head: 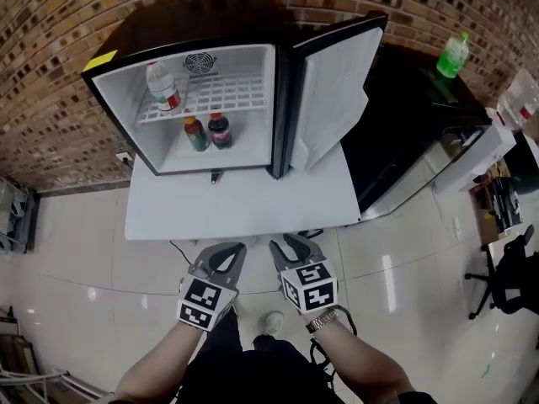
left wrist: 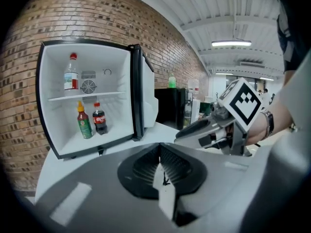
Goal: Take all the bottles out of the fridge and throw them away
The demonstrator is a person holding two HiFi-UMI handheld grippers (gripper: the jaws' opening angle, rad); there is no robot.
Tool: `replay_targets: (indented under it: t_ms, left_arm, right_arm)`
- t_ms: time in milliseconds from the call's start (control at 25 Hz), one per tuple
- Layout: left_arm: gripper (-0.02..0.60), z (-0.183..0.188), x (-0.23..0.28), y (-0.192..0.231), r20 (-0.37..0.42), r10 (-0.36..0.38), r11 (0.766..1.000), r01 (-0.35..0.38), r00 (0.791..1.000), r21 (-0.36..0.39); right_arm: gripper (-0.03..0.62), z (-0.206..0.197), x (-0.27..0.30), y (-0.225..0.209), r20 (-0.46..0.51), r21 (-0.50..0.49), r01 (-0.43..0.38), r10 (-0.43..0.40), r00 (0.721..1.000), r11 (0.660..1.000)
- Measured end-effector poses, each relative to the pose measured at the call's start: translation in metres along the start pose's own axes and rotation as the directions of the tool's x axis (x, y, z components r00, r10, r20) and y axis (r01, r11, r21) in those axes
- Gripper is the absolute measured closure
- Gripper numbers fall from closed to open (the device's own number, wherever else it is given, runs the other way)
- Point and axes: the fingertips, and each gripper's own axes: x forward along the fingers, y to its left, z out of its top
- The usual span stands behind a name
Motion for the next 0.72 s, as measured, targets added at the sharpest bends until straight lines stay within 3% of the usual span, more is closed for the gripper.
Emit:
replay_targets:
  t_ms: [720]
  left_arm:
    - [0.578,0.040,-0.064,0.154,0.096,0.133,0.991,-0.134,0.986,-0.005]
  right_arm:
    - [0.401,0.190,0.091,0.096,0.167,-0.214,-0.057,0.094,0.982,0.975]
